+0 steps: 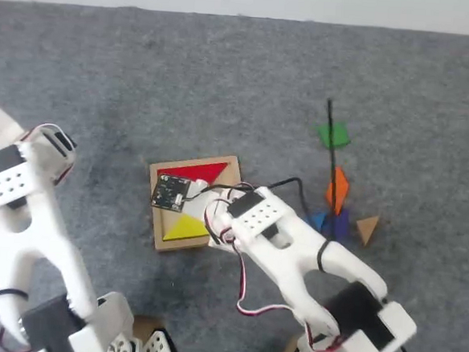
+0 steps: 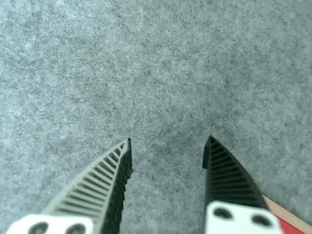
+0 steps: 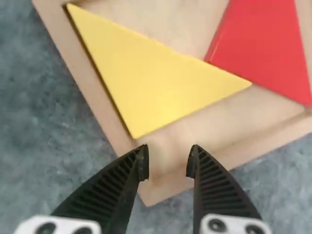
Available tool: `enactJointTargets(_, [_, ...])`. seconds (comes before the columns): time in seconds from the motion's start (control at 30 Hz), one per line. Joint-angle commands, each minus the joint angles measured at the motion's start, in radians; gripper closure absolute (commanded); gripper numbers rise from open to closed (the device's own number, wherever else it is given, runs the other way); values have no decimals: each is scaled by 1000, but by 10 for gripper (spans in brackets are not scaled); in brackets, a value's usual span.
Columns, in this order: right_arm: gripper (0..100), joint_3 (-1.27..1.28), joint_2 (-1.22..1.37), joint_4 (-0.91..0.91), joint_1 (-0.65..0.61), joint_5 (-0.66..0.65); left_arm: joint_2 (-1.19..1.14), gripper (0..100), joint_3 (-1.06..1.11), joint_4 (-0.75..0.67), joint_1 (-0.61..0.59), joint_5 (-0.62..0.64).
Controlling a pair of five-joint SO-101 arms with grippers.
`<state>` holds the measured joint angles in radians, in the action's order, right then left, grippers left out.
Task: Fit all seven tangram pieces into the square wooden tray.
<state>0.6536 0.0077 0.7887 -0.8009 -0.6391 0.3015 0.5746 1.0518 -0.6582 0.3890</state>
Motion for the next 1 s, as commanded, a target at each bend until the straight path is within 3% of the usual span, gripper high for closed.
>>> enactJointTargets(0.0, [834,-68,41,24,-24,-17,37,767,-4,-20,-5,8])
enactJointTargets(0.33, [832,-80,48,-90,-110,-5,35,767,-4,-21,-5,8])
enactJointTargets(0.7, [783,-81,50,-274,-104,84,35,767,-2,-21,-5,8])
enactJointTargets(0.97, [783,-78,50,-268,-79,84,37,766,10,-14,5,-44])
